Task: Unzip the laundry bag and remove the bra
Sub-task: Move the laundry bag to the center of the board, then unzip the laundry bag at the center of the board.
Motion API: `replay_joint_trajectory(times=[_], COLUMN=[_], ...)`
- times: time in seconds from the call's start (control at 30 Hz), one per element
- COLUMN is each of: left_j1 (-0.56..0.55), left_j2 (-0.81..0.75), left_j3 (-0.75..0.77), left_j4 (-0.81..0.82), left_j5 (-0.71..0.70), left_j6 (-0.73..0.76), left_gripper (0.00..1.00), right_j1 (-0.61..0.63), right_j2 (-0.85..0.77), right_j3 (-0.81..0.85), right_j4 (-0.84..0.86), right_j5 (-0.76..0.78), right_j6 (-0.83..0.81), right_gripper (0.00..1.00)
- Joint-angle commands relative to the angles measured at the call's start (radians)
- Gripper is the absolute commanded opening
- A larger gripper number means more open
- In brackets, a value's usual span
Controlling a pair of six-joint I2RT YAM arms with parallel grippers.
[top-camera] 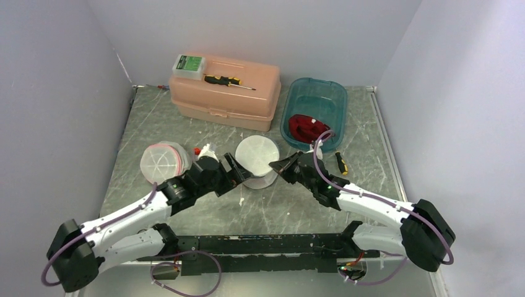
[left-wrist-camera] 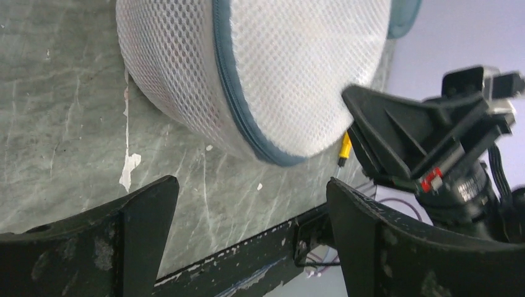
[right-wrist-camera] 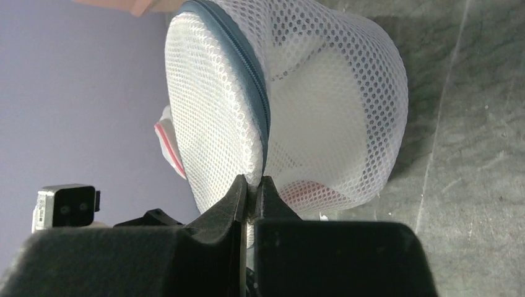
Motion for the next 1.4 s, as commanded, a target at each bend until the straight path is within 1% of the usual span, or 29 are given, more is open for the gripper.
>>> replay_joint_trajectory(times=[0.0, 0.1, 0.27, 0.4, 0.57, 0.67, 0.8, 0.83, 0.87, 0.93, 0.97, 1.0, 1.03, 1.07, 1.1, 1.13, 1.2, 1.3, 1.37], left_j1=[-0.031, -0.033, -0.030, -0.017, 0.004, 0.011, 0.034, 0.047, 0.064, 0.119, 0.153, 0.189, 0.228, 0.265, 0.298, 0.327, 0.358, 0.371, 0.378], left_j2=[0.085, 0.107, 0.130, 0.206, 0.291, 0.324, 0.328, 0.324, 0.320, 0.311, 0.306, 0.303, 0.306, 0.314, 0.329, 0.345, 0.381, 0.419, 0.420], left_j3=[0.082, 0.087, 0.106, 0.166, 0.188, 0.193, 0.184, 0.184, 0.186, 0.192, 0.196, 0.200, 0.207, 0.216, 0.228, 0.246, 0.296, 0.376, 0.395], left_j4=[0.009, 0.002, 0.021, 0.026, 0.088, 0.109, 0.133, 0.132, 0.130, 0.133, 0.131, 0.128, 0.125, 0.119, 0.115, 0.111, 0.045, -0.068, -0.094], left_j5=[-0.130, -0.141, -0.166, -0.134, -0.075, -0.044, -0.012, 0.002, 0.026, 0.122, 0.182, 0.247, 0.317, 0.396, 0.473, 0.557, 0.673, 0.773, 0.831], left_j6=[-0.090, -0.100, -0.070, -0.029, -0.013, -0.010, 0.009, 0.021, 0.041, 0.092, 0.119, 0.154, 0.191, 0.229, 0.270, 0.314, 0.409, 0.561, 0.611], left_gripper=[0.91, 0.86, 0.81, 0.74, 0.62, 0.53, 0.29, 0.24, 0.21, 0.11, 0.08, 0.04, 0.03, 0.03, 0.03, 0.03, 0.03, 0.03, 0.03], right_j1=[0.016, 0.017, 0.017, 0.016, 0.018, 0.020, 0.021, 0.021, 0.021, 0.008, -0.004, -0.019, -0.034, -0.055, -0.074, -0.103, -0.184, -0.316, -0.348], right_j2=[-0.017, -0.049, -0.073, -0.080, -0.094, -0.101, -0.105, -0.106, -0.109, -0.113, -0.114, -0.117, -0.124, -0.142, -0.164, -0.193, -0.233, -0.242, -0.207], right_j3=[0.027, 0.026, 0.023, -0.002, -0.026, -0.025, -0.002, 0.009, 0.020, 0.049, 0.069, 0.094, 0.106, 0.110, 0.106, 0.097, 0.079, 0.035, 0.023], right_j4=[-0.061, -0.081, -0.115, -0.106, -0.094, -0.096, -0.113, -0.123, -0.134, -0.165, -0.201, -0.237, -0.260, -0.275, -0.279, -0.273, -0.262, -0.158, -0.075], right_j5=[0.086, 0.106, 0.082, 0.053, 0.036, 0.036, 0.022, 0.015, 0.000, -0.044, -0.072, -0.102, -0.134, -0.156, -0.187, -0.228, -0.324, -0.561, -0.654], right_j6=[0.095, 0.070, 0.016, 0.002, -0.001, -0.009, -0.065, -0.095, -0.138, -0.251, -0.315, -0.374, -0.433, -0.479, -0.521, -0.566, -0.597, -0.594, -0.577], right_gripper=[0.00, 0.00, 0.00, 0.00, 0.00, 0.00, 0.00, 0.03, 0.19, 0.53, 0.67, 0.76, 0.81, 0.87, 0.97, 0.99, 1.00, 0.99, 0.95])
